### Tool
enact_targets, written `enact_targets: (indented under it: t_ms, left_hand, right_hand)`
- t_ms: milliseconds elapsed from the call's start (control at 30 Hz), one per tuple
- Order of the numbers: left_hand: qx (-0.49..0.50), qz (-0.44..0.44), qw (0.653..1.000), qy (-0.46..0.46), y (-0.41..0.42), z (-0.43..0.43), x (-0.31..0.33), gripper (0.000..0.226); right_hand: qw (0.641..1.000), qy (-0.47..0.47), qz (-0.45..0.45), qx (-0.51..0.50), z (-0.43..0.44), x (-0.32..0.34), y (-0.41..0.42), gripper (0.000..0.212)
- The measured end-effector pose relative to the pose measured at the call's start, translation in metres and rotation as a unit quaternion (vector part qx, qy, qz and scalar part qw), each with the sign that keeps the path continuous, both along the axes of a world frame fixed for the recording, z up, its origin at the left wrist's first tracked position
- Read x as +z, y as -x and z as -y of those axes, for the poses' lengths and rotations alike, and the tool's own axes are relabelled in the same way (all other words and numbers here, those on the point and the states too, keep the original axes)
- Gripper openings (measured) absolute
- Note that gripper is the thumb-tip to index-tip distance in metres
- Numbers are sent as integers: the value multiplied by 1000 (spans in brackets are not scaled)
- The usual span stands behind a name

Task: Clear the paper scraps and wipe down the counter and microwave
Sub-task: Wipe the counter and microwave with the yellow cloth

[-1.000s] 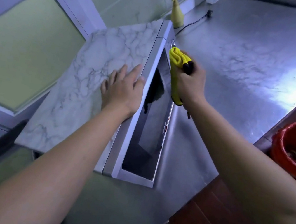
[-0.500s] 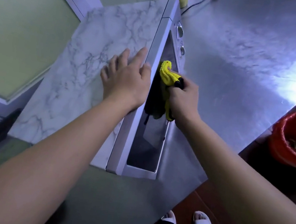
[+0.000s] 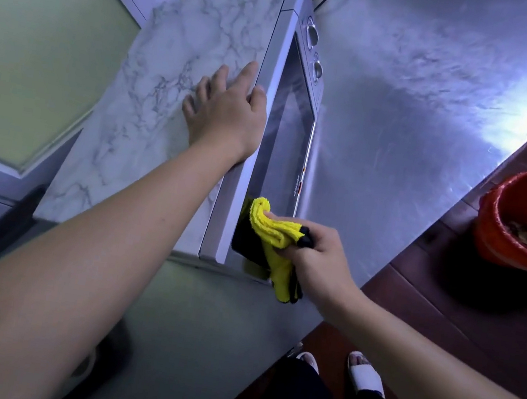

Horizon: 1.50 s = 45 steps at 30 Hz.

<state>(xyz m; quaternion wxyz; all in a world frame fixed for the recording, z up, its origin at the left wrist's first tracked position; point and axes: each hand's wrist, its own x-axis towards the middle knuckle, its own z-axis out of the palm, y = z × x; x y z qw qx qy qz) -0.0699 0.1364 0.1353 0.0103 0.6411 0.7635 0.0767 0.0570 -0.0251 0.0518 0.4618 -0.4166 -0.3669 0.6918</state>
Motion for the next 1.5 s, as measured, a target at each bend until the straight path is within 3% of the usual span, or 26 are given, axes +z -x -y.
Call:
enact_targets:
  t_ms: [233,367,433,533,667,867,967,1133,1333,1500]
  left_hand:
    - [3,7,1000,4,0,1,1,50]
    - [2,14,1000,5,1,3,2,50]
    - [1,15,1000,3,2,3,2,51]
    - [0,14,1000,4,3,3,1,51]
    - [2,17,1000,3,5,0,1,52]
    - [1,17,1000,-1,6,-2,-1,52]
    - [4,19,1000,-2,5,-2,0,51]
    - [6,19,1000,-7,4,-1,-1,50]
    - [8,9,1000,-18,2,1,0,48]
    - [6,16,1000,-25,3,0,-1,47]
  right_hand:
    - [992,40,-8,123,20,-6,-21,46]
    - [948,251,-127,150,5,-19,-48,37]
    - [909,327,-242,92,8,-32,-58,45]
    - [863,308,-398,42,18,-49,-75,61]
    - [866,252,-430,38,15,-53,-94,74]
    - [906,188,-371,75,4,-56,-107,60]
    - [934,243,-262,21,-12,-59,-109,60]
    - [946,275,-165,-41,-59,-57,-112,42]
    - [991,115,30,-53,-173,-31,-82,39]
    - [977,-11,111,-180,-254,-2,-46,22]
